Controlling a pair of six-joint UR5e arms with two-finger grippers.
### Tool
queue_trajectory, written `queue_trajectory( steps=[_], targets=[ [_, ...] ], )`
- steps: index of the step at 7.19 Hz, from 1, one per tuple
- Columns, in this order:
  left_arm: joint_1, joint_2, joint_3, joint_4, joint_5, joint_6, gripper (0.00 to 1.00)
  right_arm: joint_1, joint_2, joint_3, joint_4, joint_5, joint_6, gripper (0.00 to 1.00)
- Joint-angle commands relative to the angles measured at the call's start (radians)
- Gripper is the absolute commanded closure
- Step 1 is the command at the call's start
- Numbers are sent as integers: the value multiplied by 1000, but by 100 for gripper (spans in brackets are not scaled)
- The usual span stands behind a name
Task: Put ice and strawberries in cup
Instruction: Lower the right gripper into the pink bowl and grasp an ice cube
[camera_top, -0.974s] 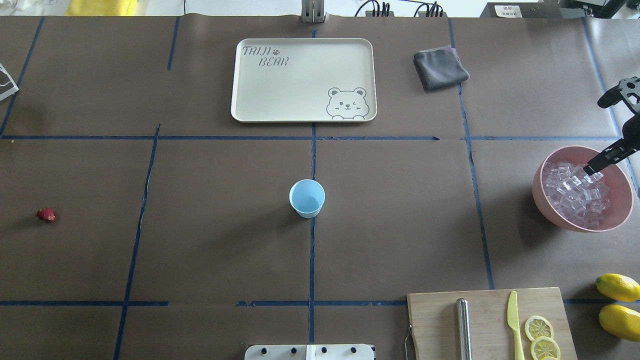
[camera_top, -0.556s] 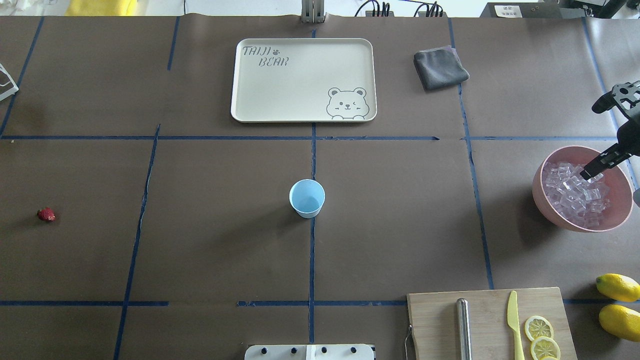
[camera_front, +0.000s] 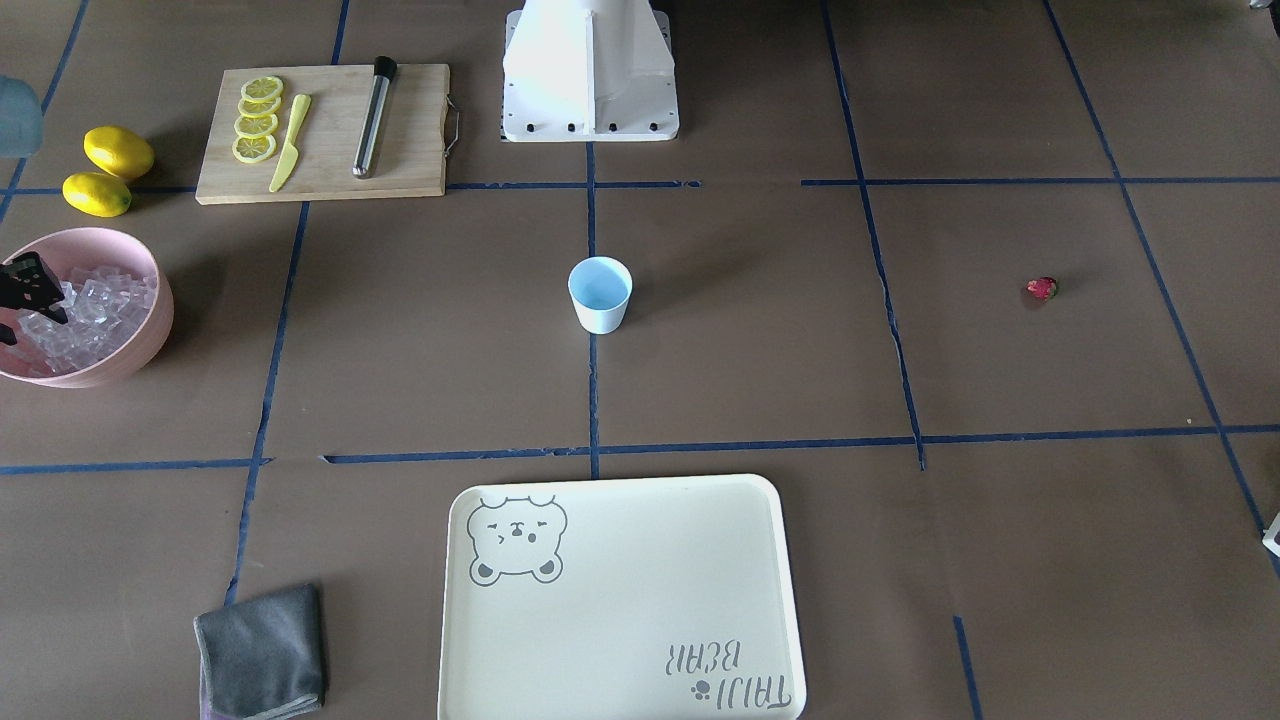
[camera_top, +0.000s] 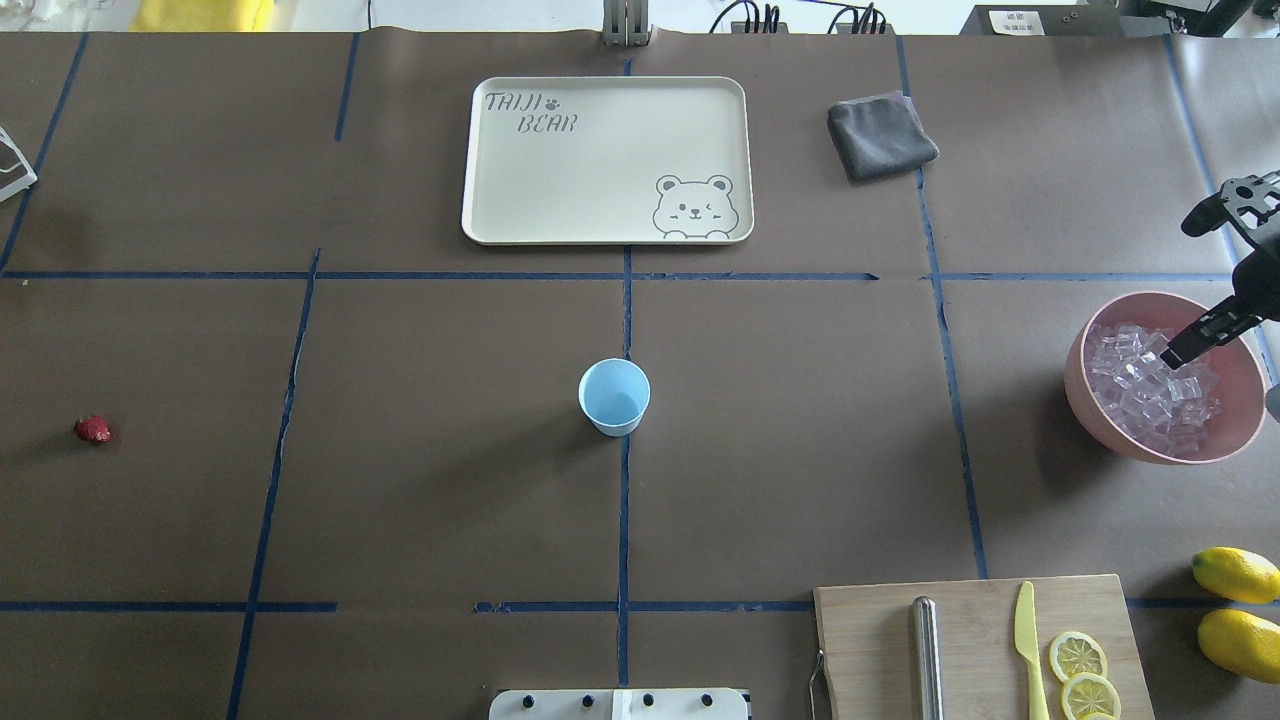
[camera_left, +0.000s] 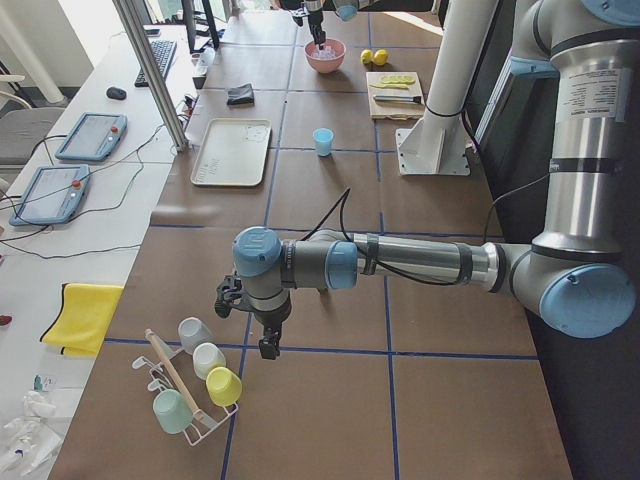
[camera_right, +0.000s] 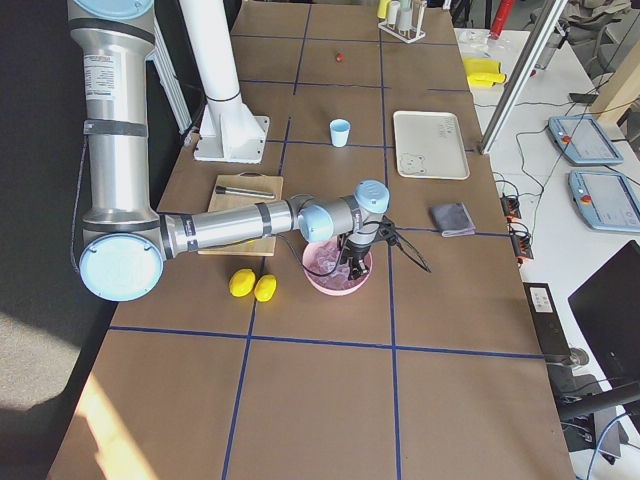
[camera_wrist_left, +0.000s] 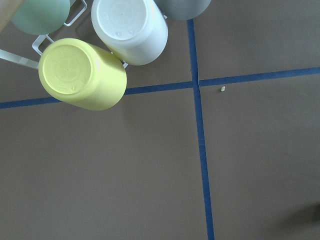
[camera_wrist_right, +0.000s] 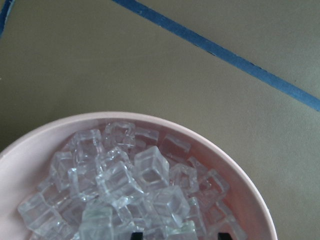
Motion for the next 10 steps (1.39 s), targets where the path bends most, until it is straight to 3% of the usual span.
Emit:
queue_trajectory(
  steps=[1, 3, 6, 8, 10],
  targets=[
    [1, 0, 0, 0, -1, 0, 0, -1, -4, -5, 0, -1, -2, 41],
    [1, 0, -2, 0, -3, 2, 0, -1, -4, -8, 0, -1, -2, 44],
    [-1, 0, -9, 2, -9, 0, 0, 1, -2, -11, 0, -1, -2, 79],
    [-1, 2, -11, 3, -23, 0, 0, 1, -2, -9, 0, 0, -2, 93],
    [-1, 0, -11, 3, -24, 0, 0, 31, -1, 23, -22, 28, -3, 98]
  ],
)
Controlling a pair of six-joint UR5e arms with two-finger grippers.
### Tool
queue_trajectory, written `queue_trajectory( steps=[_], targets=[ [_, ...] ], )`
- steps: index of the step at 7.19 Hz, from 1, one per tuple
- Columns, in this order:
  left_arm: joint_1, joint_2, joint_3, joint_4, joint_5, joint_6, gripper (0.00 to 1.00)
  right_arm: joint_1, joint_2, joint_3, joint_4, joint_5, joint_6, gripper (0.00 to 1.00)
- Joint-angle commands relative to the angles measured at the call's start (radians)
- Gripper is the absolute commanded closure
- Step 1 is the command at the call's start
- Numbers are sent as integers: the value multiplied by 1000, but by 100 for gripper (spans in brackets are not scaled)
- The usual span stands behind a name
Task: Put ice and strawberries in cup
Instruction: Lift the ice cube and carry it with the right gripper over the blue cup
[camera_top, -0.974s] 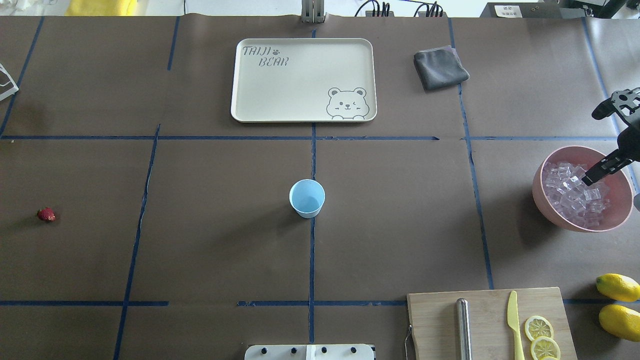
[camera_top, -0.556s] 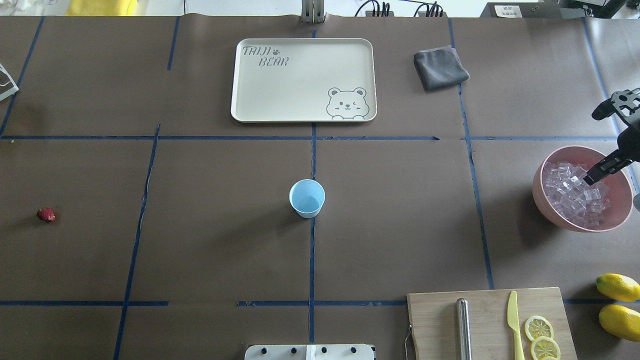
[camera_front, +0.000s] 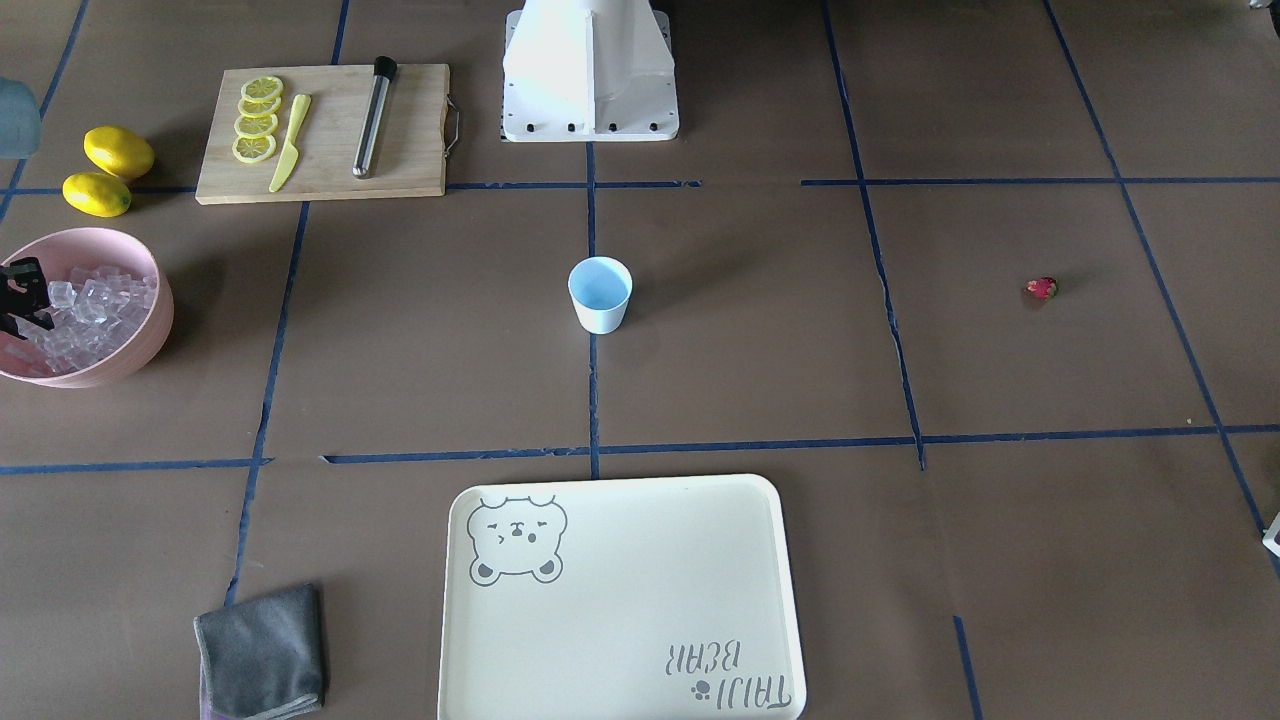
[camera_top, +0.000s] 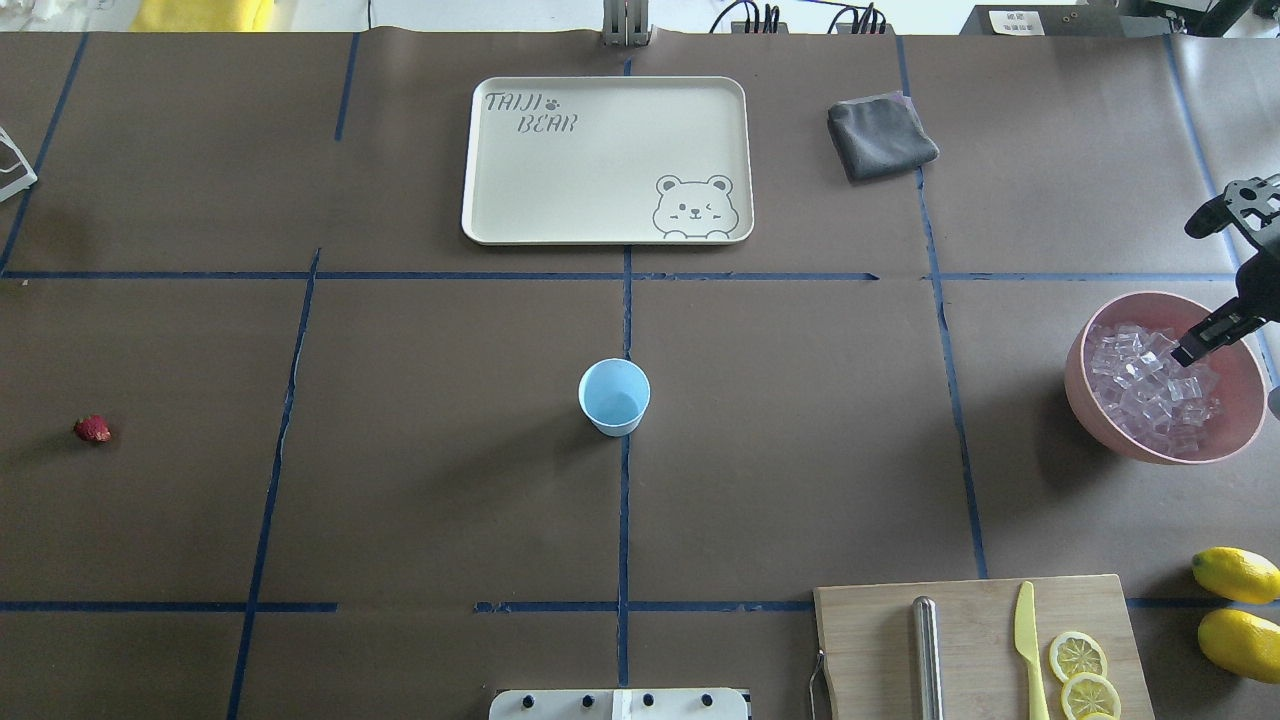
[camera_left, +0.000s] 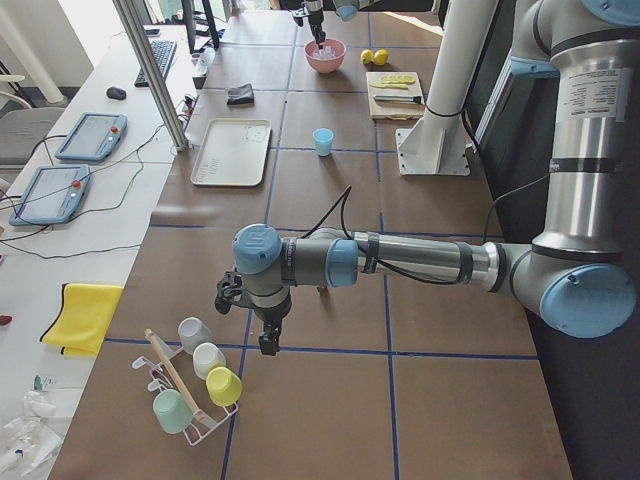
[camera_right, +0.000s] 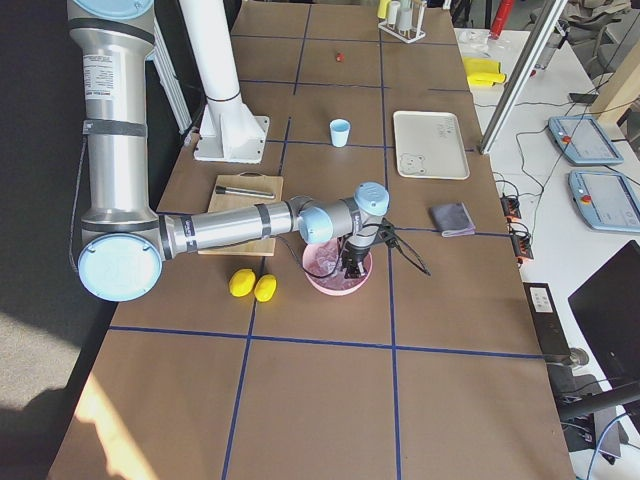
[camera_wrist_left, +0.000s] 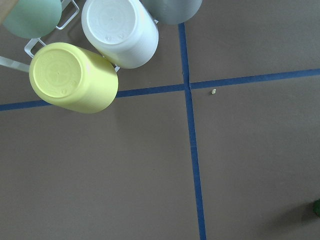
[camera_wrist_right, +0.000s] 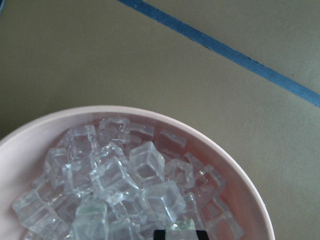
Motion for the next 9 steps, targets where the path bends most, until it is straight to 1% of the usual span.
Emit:
queue_trajectory(
  steps=[1, 2, 3, 5, 6, 7, 9],
  targets=[
    [0, 1, -5, 2, 0, 0, 0, 60, 3, 85, -93, 48, -13, 99],
    [0, 3, -11, 5, -1, -2, 0, 88, 6, 199, -223, 49, -15, 100],
    [0, 3, -11, 6, -1, -2, 0, 91, 22, 286, -338, 49, -15, 100],
    [2, 4, -11, 8, -1, -2, 0, 96, 136, 300, -393, 65, 5, 100],
    [0, 6, -10, 8, -8, -2, 0, 88, 222, 296, -442, 122, 19, 100],
    [2, 7, -8, 8, -8, -2, 0, 40, 329, 294, -462, 137, 165, 100],
    [2, 7, 1, 3, -8, -2, 0, -135, 496, 276, -452, 121, 493, 100]
  ],
)
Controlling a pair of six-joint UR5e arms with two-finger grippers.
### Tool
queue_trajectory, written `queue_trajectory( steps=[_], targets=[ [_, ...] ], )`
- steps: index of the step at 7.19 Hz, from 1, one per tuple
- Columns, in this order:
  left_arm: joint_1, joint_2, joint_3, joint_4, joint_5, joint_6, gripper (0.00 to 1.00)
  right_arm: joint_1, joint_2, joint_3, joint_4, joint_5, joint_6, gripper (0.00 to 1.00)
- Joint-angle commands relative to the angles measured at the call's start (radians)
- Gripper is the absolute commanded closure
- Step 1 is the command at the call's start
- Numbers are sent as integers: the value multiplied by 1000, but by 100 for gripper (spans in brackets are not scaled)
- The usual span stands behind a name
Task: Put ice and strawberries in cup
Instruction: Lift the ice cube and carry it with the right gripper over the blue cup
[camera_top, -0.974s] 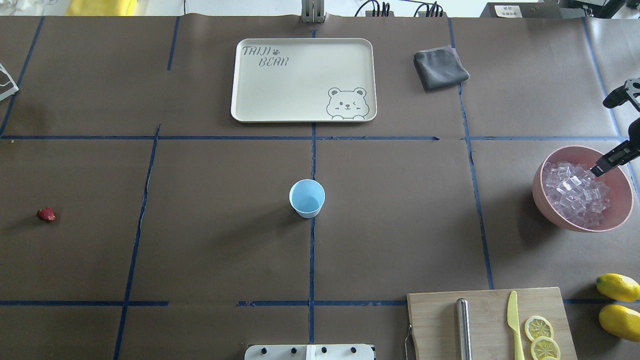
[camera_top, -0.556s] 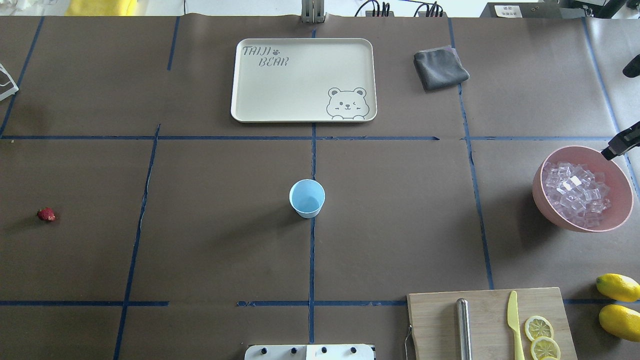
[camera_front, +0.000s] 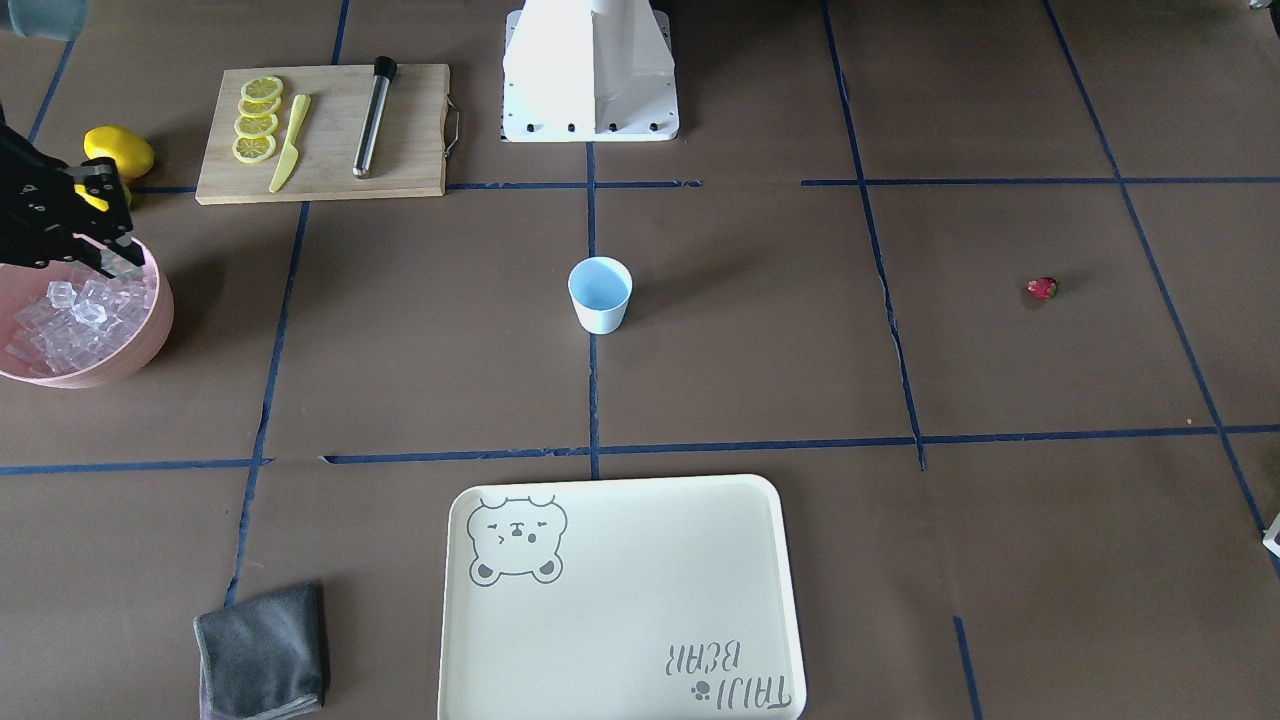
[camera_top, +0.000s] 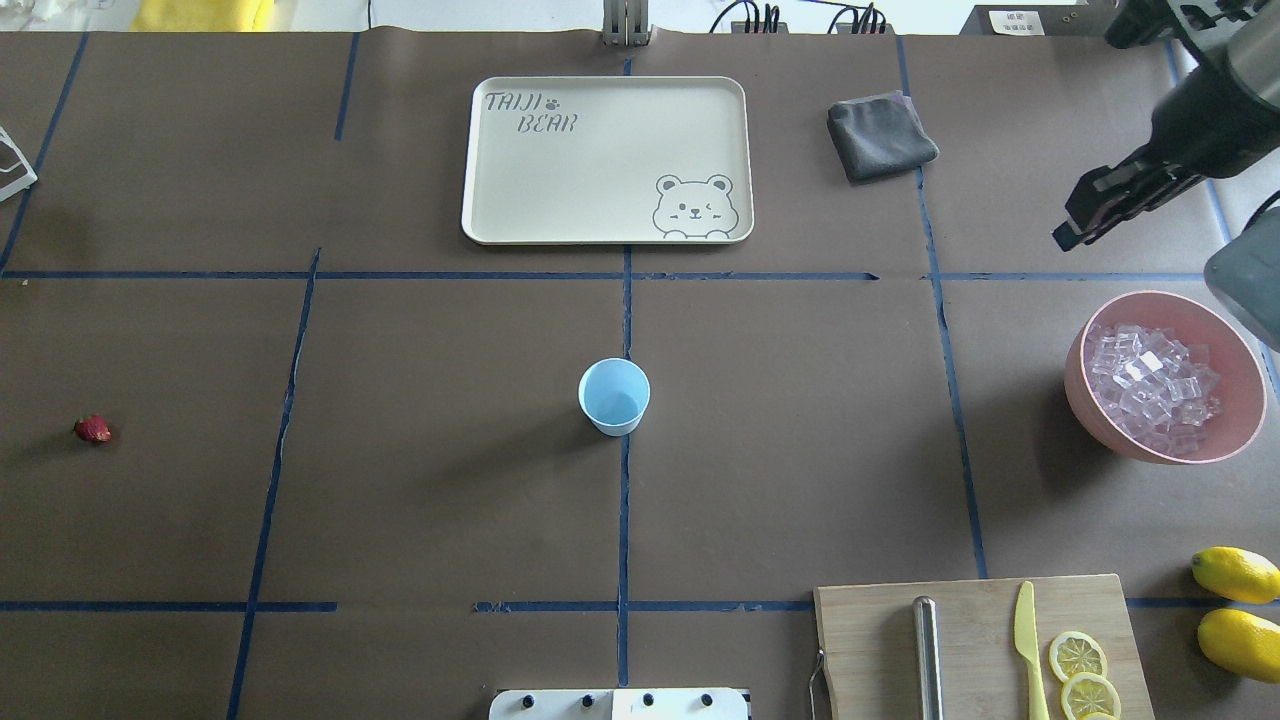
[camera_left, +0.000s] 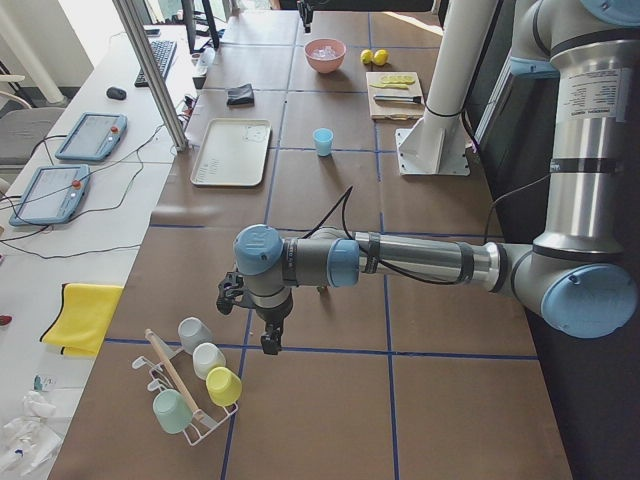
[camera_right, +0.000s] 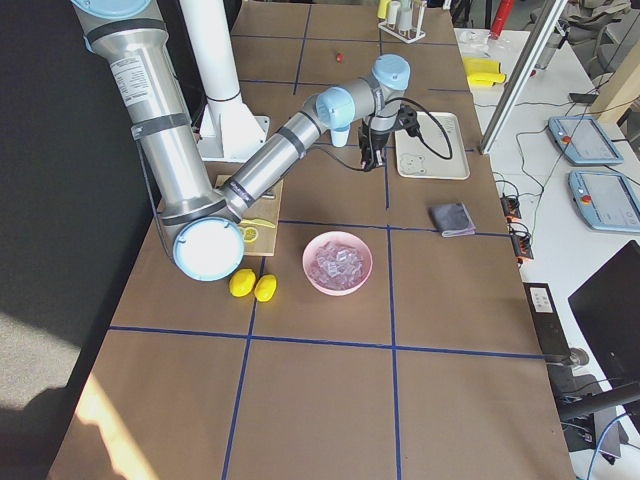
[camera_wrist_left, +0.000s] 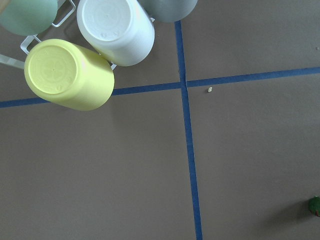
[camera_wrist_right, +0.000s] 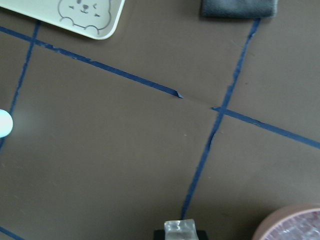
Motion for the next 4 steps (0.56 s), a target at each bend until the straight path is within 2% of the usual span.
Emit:
queue_trajectory(
  steps=[1, 2, 4],
  targets=[
    [1, 0, 4, -1, -2, -2, 0, -198, 187, -43, 7, -89, 319, 100],
    [1, 0, 6, -1, 0, -2, 0, -292, 226, -90, 96, -181, 439, 100],
    [1, -1, 4, 0, 0, -2, 0, -442, 260, -245, 392, -339, 695, 100]
  ],
)
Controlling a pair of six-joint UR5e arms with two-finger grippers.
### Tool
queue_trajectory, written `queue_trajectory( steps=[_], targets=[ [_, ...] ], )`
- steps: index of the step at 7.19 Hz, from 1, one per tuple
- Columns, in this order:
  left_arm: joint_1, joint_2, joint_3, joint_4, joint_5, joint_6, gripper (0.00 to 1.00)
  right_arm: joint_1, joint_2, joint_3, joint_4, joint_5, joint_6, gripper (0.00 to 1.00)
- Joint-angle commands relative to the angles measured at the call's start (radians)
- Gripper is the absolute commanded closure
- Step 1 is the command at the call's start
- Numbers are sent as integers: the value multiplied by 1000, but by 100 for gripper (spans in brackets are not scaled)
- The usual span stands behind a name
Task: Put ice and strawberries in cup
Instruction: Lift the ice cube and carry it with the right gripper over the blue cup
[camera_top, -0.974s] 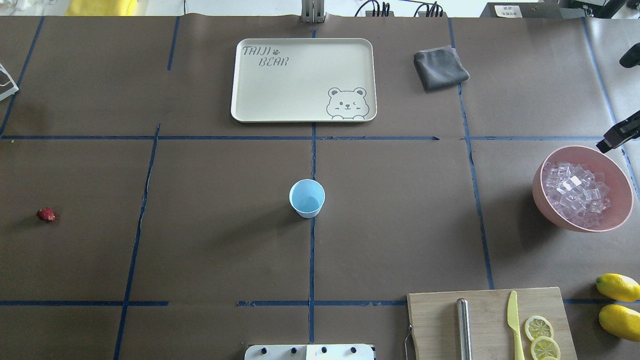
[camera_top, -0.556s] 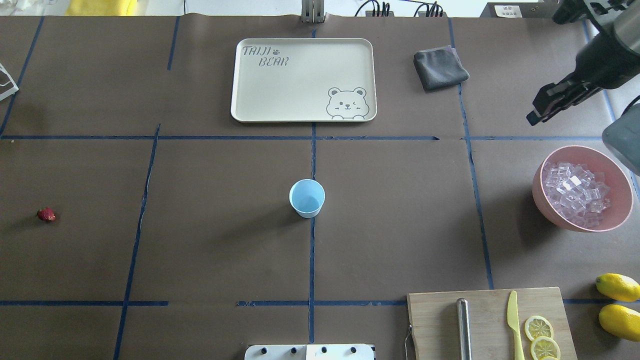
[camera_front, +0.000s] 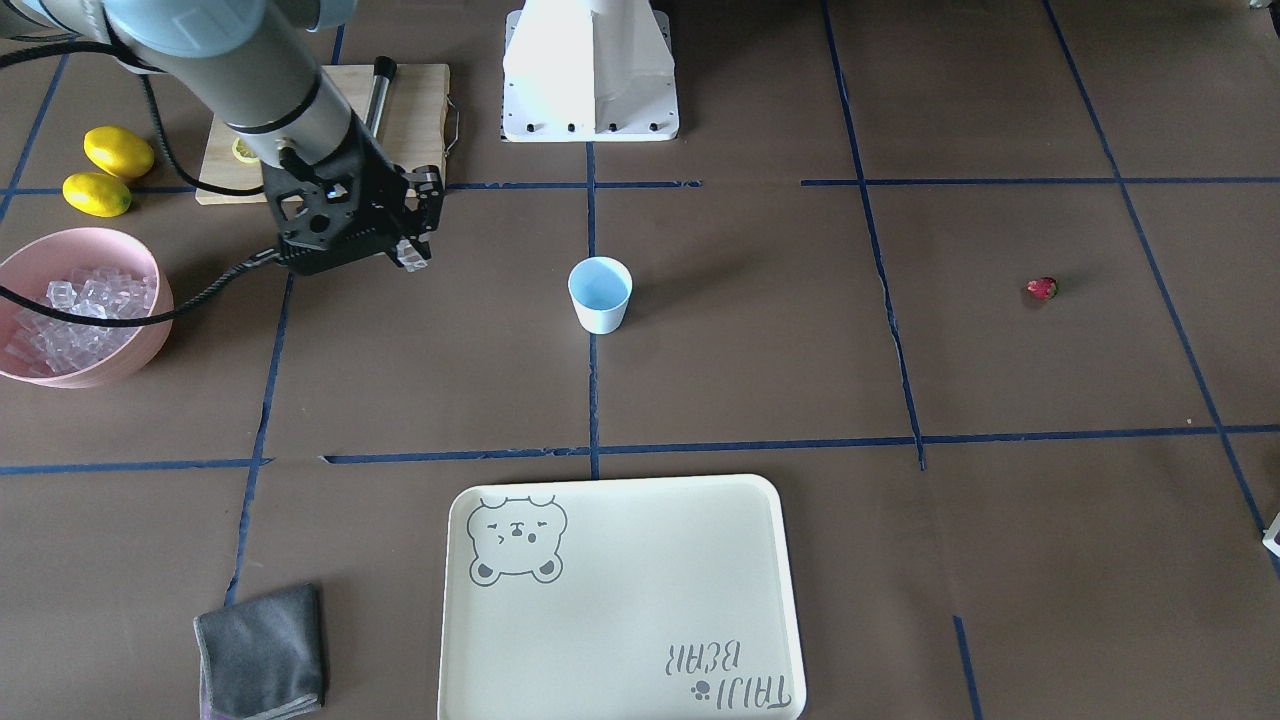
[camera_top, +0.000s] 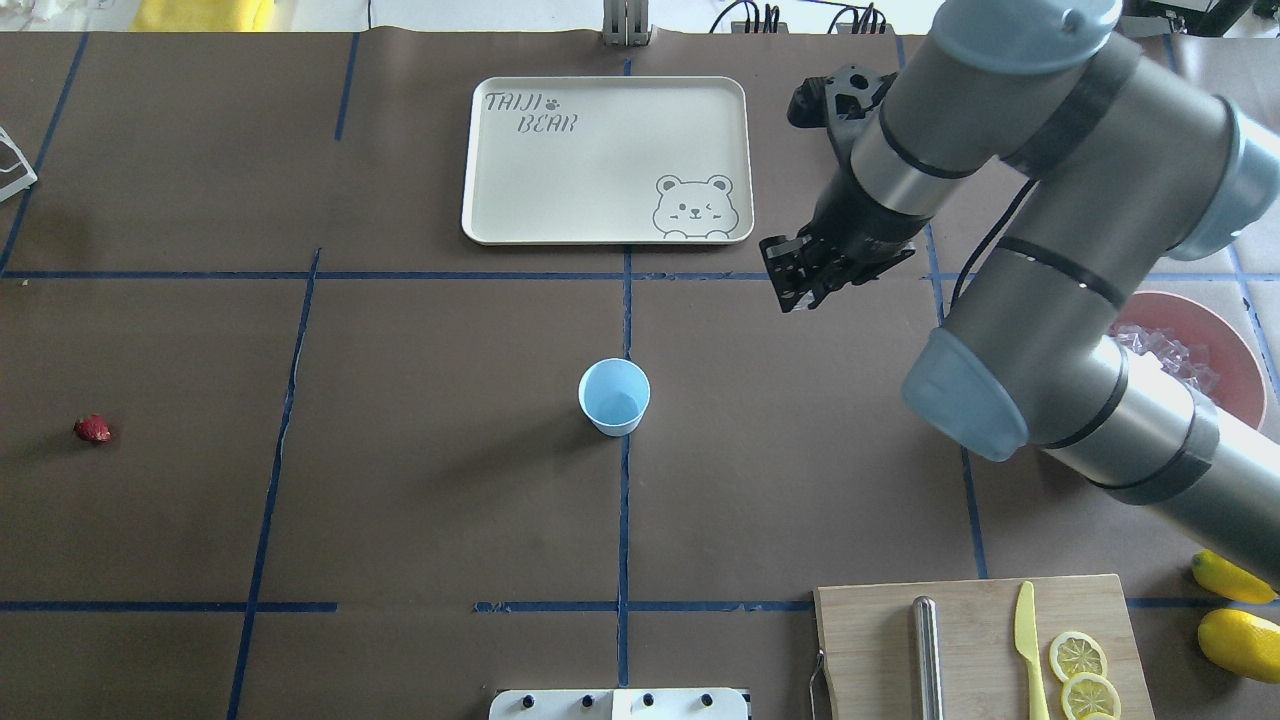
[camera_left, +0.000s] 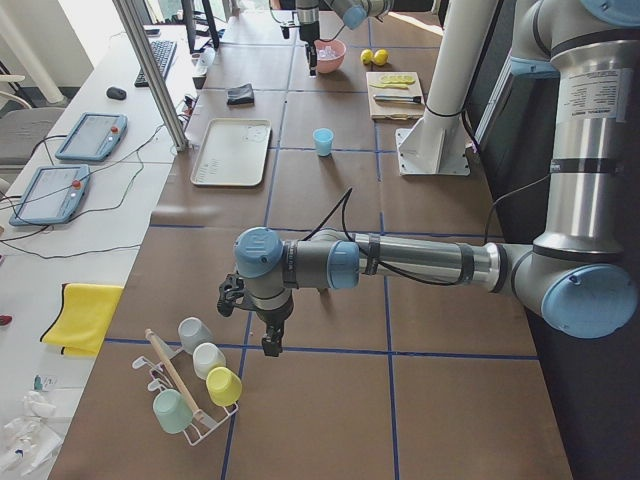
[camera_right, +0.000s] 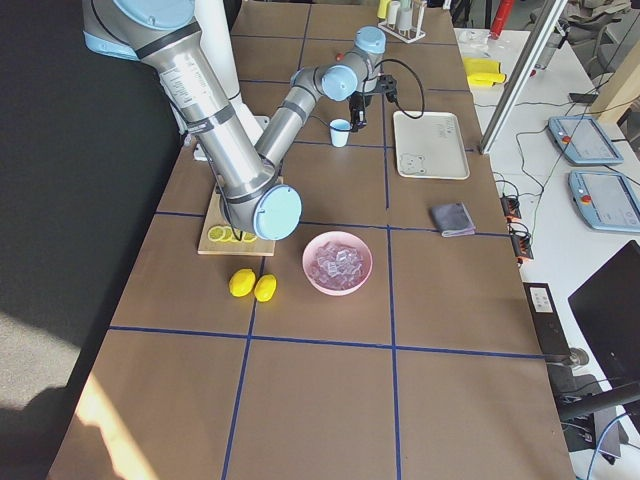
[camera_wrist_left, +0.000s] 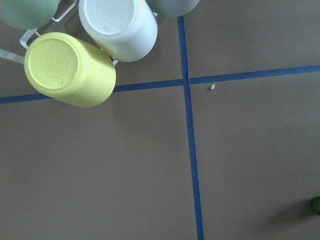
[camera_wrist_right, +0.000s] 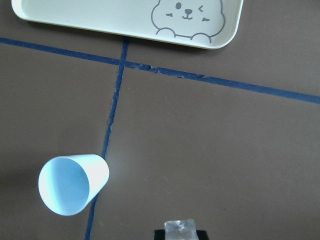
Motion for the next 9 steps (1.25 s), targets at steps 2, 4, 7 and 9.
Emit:
queue_trajectory(
  steps=[2, 4, 7, 9],
  targets=[
    [0, -2, -4, 3, 0, 0, 0, -181, 96, -161, 174, -178, 207, 100],
    [0, -1, -4, 3, 0, 0, 0, -207, 139, -187, 174, -193, 232, 100],
    [0, -1, -5, 3, 0, 0, 0, -222, 179, -231, 174, -206, 232, 98],
    [0, -1, -7, 3, 0, 0, 0, -222, 179, -231, 182, -204, 239, 19]
  ],
)
